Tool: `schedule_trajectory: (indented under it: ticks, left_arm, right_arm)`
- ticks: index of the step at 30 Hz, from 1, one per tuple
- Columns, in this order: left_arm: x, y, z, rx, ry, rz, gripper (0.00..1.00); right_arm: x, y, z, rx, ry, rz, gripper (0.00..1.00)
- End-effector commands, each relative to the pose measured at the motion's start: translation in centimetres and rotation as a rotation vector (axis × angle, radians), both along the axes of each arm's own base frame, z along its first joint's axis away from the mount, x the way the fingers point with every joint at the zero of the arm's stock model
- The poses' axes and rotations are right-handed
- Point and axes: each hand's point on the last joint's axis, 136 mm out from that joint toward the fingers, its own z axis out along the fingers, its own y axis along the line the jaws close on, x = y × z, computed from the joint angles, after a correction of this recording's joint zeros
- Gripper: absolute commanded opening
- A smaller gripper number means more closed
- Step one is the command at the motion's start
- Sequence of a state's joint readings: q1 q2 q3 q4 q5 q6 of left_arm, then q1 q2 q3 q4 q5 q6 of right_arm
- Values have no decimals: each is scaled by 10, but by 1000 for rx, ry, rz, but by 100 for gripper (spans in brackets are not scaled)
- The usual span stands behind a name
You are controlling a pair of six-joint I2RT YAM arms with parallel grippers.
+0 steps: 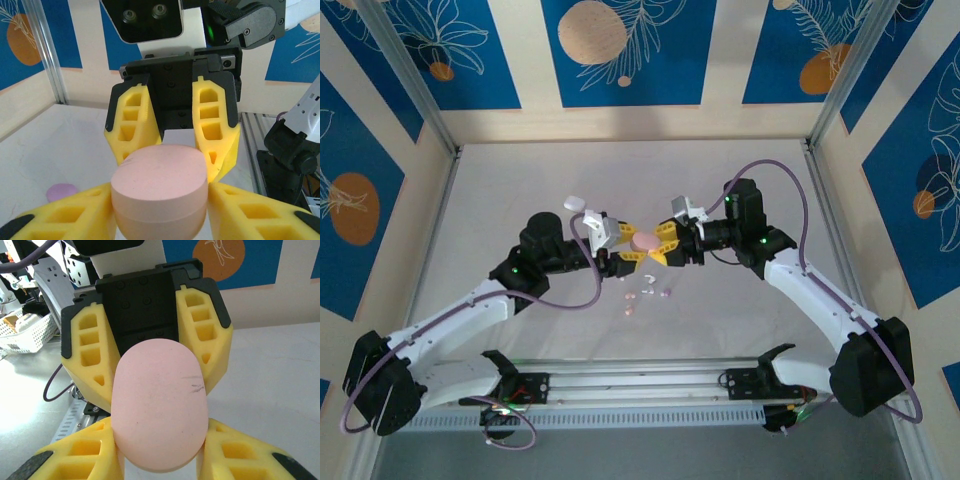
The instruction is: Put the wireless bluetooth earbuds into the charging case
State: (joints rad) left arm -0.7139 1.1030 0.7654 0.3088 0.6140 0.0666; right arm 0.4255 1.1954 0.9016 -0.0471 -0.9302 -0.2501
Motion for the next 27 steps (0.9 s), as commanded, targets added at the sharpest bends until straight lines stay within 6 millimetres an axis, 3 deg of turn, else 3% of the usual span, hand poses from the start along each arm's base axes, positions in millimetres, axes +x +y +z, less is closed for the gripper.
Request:
schedule_trajectory:
  ticks: [1,12,27]
  left_arm:
    - [-8,-5,3,-5,7,-59,46]
    - [-8,-5,3,1,16,-67,51]
    - [-18,-5,21,-63,7,-113,51]
  right_arm:
    - [-2,2,11,19,-32,22,33]
    - [-2,2,11,26,-41,8,33]
    - [-2,0,3,7,-76,-4,33]
